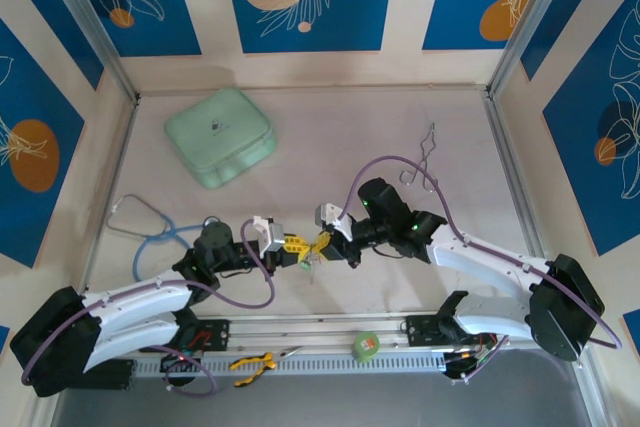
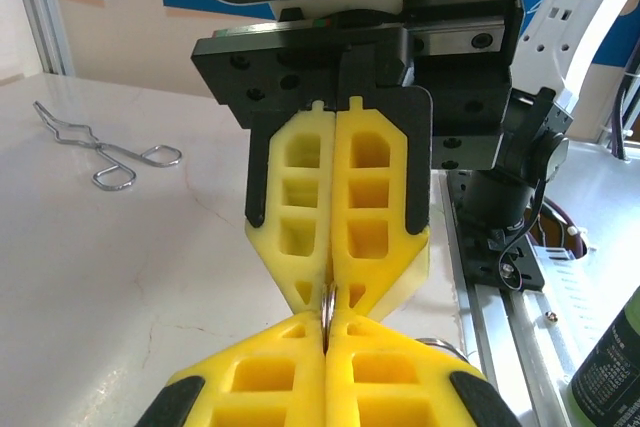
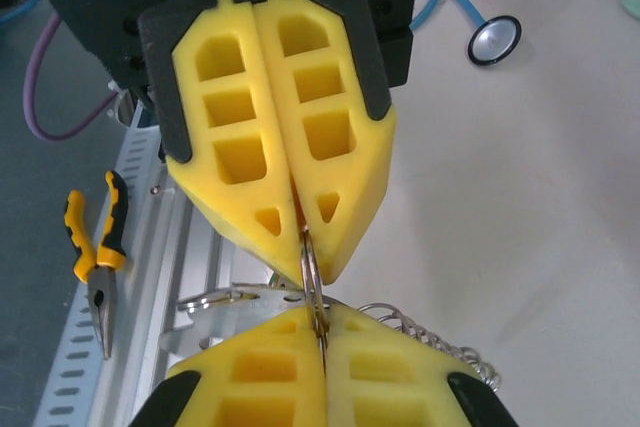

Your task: Put the keys on the keyring

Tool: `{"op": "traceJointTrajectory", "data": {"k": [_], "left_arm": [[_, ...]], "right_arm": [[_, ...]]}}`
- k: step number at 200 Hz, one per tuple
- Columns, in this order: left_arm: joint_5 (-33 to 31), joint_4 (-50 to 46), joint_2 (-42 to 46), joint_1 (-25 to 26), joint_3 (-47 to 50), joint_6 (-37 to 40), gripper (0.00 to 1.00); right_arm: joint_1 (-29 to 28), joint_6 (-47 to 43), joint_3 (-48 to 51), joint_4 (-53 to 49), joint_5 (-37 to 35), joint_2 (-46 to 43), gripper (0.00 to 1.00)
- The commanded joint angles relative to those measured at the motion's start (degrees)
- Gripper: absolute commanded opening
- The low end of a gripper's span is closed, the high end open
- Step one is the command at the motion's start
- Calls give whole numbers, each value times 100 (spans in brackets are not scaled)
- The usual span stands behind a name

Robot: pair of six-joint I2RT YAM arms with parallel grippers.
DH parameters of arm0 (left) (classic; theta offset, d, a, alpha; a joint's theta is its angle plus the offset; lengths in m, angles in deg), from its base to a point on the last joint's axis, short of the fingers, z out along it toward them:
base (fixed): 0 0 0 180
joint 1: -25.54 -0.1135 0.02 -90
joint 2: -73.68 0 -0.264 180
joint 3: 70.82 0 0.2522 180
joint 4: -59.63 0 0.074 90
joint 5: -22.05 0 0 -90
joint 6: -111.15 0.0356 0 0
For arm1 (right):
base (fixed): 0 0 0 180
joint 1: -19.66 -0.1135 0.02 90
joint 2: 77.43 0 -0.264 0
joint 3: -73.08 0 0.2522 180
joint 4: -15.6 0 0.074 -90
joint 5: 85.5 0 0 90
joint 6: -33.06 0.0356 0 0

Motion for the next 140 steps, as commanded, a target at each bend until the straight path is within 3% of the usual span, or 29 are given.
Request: {"op": "traceJointTrajectory", "data": {"k": [1,11,26,49,79,112,140], "left_arm": [[73,137,16,14,-8,-60,7],[-6,-152,92,13,-55,33,20],[-111,-726,233,14,-176,268,25],[-87,-1649,355,14,-483,684,24],[-37,-2042,350,15,-675,871,23],[90,-2160,342,14,-736,915,23],[181,-2255,287,14,-800,977,15]], "right_arm": [[-45,-172,-218,-185,89,32,0],[-54,-306,-329,-408,39,8,0],[-107,-621,-545,-899,-155,11,0],[-259,-1162,-944,-1793,-609,161,0],[-558,-1625,-1465,-2689,-1263,501,0],[-772,-1764,-1843,-3098,-1721,747,0],[-938,-1794,-2039,-3108,-1699,819,0]]}}
